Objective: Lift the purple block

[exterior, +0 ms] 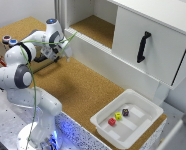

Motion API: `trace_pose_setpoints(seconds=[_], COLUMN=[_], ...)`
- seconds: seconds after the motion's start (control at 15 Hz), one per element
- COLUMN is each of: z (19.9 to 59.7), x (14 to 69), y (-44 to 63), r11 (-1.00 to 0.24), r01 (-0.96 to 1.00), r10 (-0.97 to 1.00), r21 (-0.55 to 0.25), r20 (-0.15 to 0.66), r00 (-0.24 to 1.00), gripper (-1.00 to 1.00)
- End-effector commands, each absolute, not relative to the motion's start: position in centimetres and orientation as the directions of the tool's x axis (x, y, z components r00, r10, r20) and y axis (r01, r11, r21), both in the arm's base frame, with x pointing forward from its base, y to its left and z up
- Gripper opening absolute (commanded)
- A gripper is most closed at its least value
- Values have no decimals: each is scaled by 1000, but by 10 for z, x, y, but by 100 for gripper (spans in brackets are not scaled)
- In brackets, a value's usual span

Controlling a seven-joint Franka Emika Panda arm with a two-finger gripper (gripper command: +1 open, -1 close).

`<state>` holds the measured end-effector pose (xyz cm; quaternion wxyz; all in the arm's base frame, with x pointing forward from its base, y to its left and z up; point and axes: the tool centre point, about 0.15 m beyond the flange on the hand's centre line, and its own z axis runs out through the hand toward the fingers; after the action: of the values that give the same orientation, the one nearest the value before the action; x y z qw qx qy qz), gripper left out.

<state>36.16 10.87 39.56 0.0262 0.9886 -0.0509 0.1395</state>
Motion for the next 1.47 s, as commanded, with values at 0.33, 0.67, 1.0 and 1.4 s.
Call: trace_pose_setpoints(seconds=[0.33,0.67,1.0,1.4], z=[382,371,364,322], x=[344,343,336,338], y=[-127,-234,-321,-388], r11=[-994,-931,-830,-817], r01=[-102,-365,-555,-575], r10=[-106,-348,-523,-558], r21=[-30,10,52,52], r20=[320,282,270,184], r00=[942,894,808,809], gripper=[100,100,100,100])
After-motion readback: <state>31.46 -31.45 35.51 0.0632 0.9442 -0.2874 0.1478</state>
